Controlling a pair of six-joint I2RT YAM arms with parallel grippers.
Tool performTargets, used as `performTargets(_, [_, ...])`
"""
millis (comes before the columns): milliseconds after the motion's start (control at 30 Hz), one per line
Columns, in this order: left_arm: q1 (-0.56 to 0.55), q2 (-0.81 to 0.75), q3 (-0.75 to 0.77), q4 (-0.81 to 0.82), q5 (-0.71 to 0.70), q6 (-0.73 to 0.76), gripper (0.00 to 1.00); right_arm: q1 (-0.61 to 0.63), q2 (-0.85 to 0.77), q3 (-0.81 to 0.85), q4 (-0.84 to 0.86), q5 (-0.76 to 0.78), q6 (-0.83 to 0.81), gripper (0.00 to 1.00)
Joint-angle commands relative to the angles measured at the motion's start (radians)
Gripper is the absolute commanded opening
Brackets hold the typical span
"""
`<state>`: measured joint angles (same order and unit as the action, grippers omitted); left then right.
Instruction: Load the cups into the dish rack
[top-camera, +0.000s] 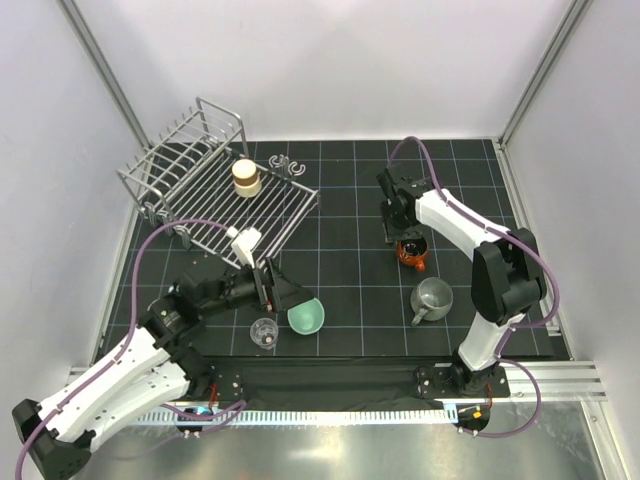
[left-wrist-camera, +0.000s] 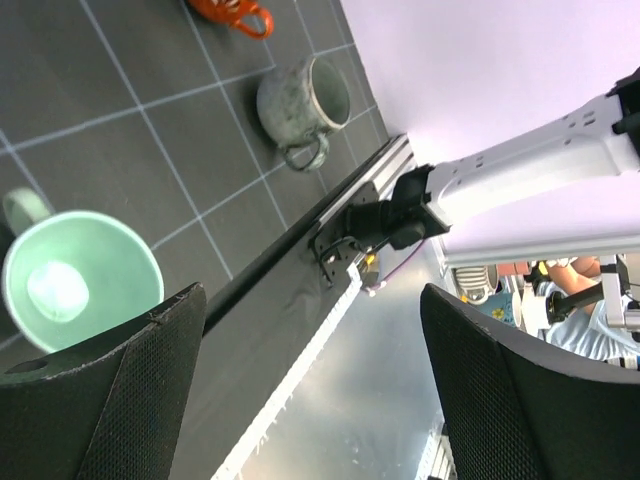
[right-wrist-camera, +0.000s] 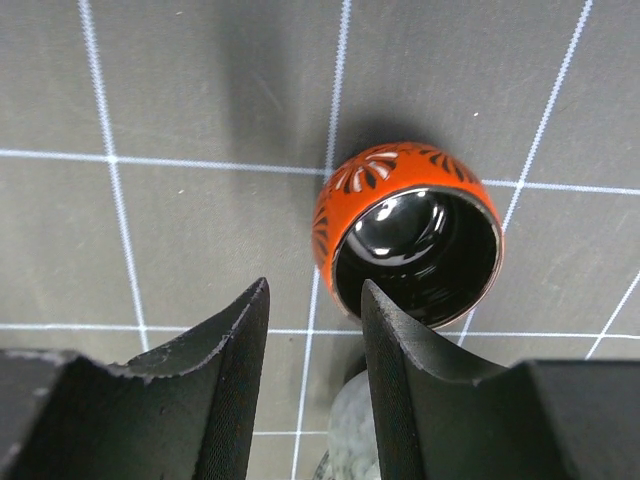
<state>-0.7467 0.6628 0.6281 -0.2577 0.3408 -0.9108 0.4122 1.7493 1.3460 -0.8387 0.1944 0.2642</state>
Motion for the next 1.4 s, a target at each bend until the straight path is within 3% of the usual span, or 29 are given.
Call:
performTargets(0, [-0.005, -0.043, -0.031, -0.017, 0.032, -0.023, 0.84, -0.001, 0.010, -0.007, 0.035, 0.065, -0.029, 0.44])
performTargets(333, [-0.005, -0.106, -0.004, -0.038, -0.034, -0.037, 0.76, -0.012, 0.062, -0.070, 0.115, 0.033, -0.057, 0.36])
performTargets(433, [-0.003, -0.098, 0.019, -0.040, -0.045, -0.034, 0.70, -0.019, 0.068, -0.082, 0.125, 0.025, -0.065, 0.25])
performTargets(500, [-0.005, -0.085, 0.039, -0.038, -0.046, -0.028, 0.66, -0.021, 0.053, -0.085, 0.133, 0.017, -0.063, 0.10])
performTargets(567, [-0.003, -0.077, 0.051, -0.038, -0.052, -0.016, 0.65, -0.021, 0.023, -0.096, 0.154, -0.010, -0.045, 0.04])
performTargets(700, [-0.003, -0.043, 0.064, 0.021, -0.043, 0.009, 0.68, -0.019, -0.118, -0.103, 0.185, -0.128, 0.027, 0.04])
performTargets(800, [-0.003, -0.011, 0.056, 0.090, -0.023, 0.006, 0.69, -0.020, -0.267, -0.157, 0.285, -0.327, 0.127, 0.04])
performTargets(1067, [-0.005, 0.093, 0.084, 0.253, 0.082, -0.022, 0.72, -0.015, -0.608, -0.373, 0.787, -0.732, 0.560, 0.04])
performTargets(1233, [-0.005, 0.135, 0.081, 0.441, 0.110, -0.121, 0.80, -0.012, -0.750, -0.540, 1.247, -0.823, 0.820, 0.04])
performTargets(1367, [-0.006, 0.242, 0.085, 0.641, 0.155, -0.213, 0.84, -0.003, -0.780, -0.593, 1.516, -0.849, 0.978, 0.04])
